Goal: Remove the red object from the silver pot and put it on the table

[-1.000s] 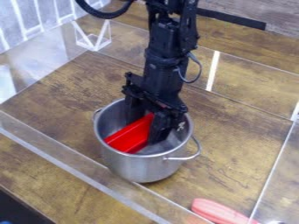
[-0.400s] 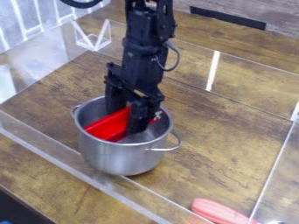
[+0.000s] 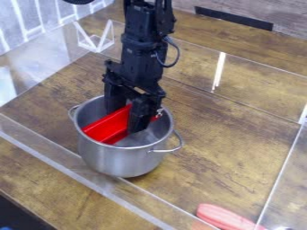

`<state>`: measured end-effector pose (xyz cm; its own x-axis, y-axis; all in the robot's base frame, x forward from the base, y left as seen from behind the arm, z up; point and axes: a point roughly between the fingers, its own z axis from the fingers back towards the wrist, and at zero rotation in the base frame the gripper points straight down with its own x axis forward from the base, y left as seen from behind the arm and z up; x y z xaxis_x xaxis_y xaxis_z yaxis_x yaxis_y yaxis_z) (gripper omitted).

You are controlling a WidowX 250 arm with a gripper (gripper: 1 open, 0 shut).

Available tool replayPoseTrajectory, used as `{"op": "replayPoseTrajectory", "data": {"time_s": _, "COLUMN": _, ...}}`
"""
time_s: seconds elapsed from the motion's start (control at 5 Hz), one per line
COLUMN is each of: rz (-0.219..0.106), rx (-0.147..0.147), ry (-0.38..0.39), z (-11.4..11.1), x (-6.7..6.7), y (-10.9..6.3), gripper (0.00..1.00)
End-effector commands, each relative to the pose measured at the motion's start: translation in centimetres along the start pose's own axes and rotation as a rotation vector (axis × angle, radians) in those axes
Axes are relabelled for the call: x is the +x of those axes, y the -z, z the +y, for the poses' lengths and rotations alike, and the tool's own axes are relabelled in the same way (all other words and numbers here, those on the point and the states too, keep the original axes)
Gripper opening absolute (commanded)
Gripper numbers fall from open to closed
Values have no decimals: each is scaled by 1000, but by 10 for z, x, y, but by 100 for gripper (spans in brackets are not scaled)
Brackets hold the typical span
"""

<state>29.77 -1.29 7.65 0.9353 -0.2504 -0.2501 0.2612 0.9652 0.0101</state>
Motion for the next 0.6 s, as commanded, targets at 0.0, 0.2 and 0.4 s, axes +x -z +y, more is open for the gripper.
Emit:
{"op": "replayPoseTrajectory", "data": {"time_s": 0.0, "rz": -65, "rx": -5, "ry": -82, "z": 9, "x": -3, "y": -24, "gripper": 0}}
{"op": "replayPoseTrajectory", "data": {"time_s": 0.2, "rz": -63, "rx": -19, "ry": -137, "z": 12, "x": -5, "y": -25, "gripper": 0}}
{"op": "replayPoseTrajectory", "data": {"time_s": 0.4, "rz": -60, "rx": -23, "ry": -152, "z": 6, "x": -9, "y": -27, "gripper": 0}}
